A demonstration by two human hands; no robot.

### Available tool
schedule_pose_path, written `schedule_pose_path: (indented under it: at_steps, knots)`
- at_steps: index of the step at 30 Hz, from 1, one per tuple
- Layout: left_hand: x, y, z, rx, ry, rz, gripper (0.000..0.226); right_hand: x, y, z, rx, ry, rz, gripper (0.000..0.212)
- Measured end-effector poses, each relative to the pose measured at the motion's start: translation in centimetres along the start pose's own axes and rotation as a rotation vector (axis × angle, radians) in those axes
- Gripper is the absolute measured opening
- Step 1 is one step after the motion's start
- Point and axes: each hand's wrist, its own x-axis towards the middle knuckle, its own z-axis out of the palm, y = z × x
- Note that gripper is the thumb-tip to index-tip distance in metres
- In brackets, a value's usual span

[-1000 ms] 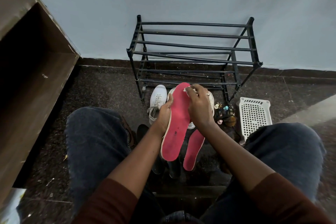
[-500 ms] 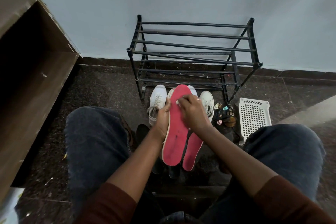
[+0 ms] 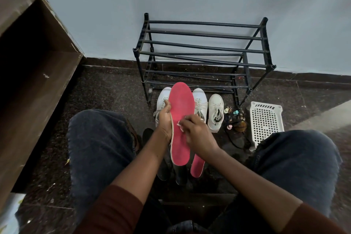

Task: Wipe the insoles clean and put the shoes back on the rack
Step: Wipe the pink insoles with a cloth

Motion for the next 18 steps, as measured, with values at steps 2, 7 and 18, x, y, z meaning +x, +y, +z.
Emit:
schedule_pose_path:
  at_steps: [2,7,18]
  knots:
    - [0.3,0.1,-0.1,-0.026,0.012,0.004,0.076,-0.2,-0.3,0.0,-0.005,0.0,-0.003,0.01]
    - [-0.8,-0.7,0.5,0.019,-0.02,0.002,0.071,3.7,1.8,-0.6,-0.042,0.15,0.221,0.018]
    - [0.4,2.1,0.9,-0.059,0.222,0.291,0.056,3.2,1.4,0.5,0.231,0.126,0.582,0.016]
